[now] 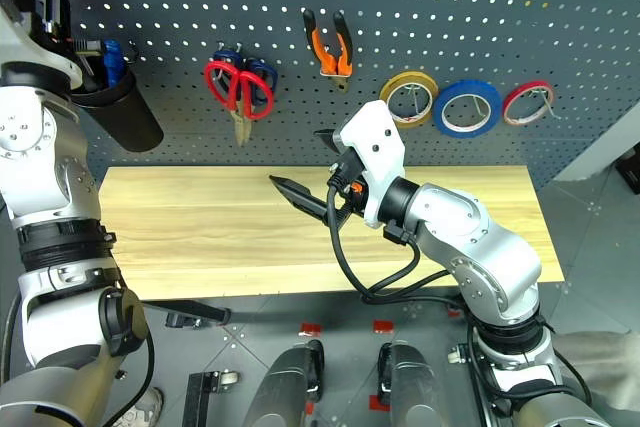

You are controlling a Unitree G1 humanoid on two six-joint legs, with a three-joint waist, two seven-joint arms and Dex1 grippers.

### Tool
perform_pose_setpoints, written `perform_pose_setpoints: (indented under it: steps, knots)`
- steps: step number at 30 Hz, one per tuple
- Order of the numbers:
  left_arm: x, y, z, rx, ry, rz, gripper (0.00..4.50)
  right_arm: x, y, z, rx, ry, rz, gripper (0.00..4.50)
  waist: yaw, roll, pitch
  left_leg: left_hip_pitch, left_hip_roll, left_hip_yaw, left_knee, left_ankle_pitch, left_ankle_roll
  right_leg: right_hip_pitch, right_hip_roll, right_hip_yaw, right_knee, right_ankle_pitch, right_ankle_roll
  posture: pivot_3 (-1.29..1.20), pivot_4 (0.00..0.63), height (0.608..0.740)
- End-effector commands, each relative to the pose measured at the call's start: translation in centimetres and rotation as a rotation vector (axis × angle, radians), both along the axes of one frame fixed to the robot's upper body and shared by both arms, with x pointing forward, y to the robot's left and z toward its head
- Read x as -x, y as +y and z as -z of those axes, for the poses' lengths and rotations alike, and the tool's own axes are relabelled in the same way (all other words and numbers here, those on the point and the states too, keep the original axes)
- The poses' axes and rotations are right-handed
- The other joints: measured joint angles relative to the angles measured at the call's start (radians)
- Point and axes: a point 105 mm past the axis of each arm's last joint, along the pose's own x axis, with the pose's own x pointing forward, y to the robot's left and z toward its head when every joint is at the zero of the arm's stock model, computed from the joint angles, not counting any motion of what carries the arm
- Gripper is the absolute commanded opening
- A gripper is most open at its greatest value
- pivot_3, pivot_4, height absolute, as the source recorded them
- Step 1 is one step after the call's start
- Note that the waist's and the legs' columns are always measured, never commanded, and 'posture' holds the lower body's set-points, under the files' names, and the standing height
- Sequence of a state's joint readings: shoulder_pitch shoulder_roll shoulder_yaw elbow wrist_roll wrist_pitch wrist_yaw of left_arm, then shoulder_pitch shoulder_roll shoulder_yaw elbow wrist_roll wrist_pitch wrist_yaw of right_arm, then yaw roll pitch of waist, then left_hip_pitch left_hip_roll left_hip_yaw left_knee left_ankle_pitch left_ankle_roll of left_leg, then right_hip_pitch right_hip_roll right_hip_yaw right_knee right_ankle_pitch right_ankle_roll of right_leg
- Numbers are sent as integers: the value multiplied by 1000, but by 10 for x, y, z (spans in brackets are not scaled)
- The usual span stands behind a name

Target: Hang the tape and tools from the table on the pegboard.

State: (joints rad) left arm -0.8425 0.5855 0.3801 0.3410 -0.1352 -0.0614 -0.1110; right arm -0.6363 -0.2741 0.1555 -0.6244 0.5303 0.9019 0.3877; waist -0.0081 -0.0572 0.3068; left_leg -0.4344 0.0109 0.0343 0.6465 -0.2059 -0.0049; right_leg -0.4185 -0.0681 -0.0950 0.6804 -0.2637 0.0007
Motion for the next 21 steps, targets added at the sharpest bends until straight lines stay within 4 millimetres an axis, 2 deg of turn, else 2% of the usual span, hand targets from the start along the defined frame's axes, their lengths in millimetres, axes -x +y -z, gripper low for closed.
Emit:
perform_pose_setpoints:
  steps: [1,4,7,9,12,13,15,17,19,21]
  knots:
    - [22,8,-9,9,-106,-60,1813,5,0,-9,-18,-48,-18,4500,-1,0,0,0,0,0,0,0,0,0,0,0,0,0,0,-42,208,740]
    - [22,11,1,26,-88,-76,2701,5,1,-8,-15,-46,-19,4500,3,-1,-1,0,0,-1,0,0,0,0,0,-1,0,0,0,-32,208,740]
    - [20,-1,2,25,-93,-29,3624,4,1,-8,-14,-48,-19,4500,5,-3,-4,0,0,-1,1,0,0,1,0,0,0,0,-1,-32,208,740]
    - [21,-10,-2,21,-111,0,3624,3,0,-8,-13,-50,-17,4500,9,-4,-7,0,0,-1,1,0,0,1,0,-1,0,1,-1,-32,208,740]
    - [22,-57,2,-83,-84,158,3624,1,-3,-7,-15,-51,1,4500,9,-4,-12,0,0,-2,2,0,0,2,0,-1,0,1,-1,-36,202,740]
    - [21,-70,13,-90,-33,211,3624,-1,-5,-5,-11,-47,17,4500,9,-3,-16,0,-1,-2,2,0,0,3,0,-2,0,1,-1,-35,197,740]
    - [20,-82,44,-63,95,281,3624,-4,-11,1,9,-32,51,4500,7,-2,-26,1,-1,-2,2,0,0,4,-1,-1,-1,1,-1,-30,194,740]
    - [19,-73,72,26,212,257,3624,-4,-13,8,37,-20,58,4500,3,-1,-33,3,-1,-2,1,0,0,6,0,-1,-1,1,-1,-24,190,740]
    - [16,-64,111,117,406,222,3624,-10,-20,16,33,11,104,4500,-3,-1,-34,5,1,-1,1,0,0,6,1,0,0,0,-1,-14,186,740]
    - [18,-59,134,148,521,198,3624,-20,-29,25,23,34,174,4500,-3,0,-35,6,4,-2,1,1,-1,7,5,1,1,2,-3,-4,181,740]
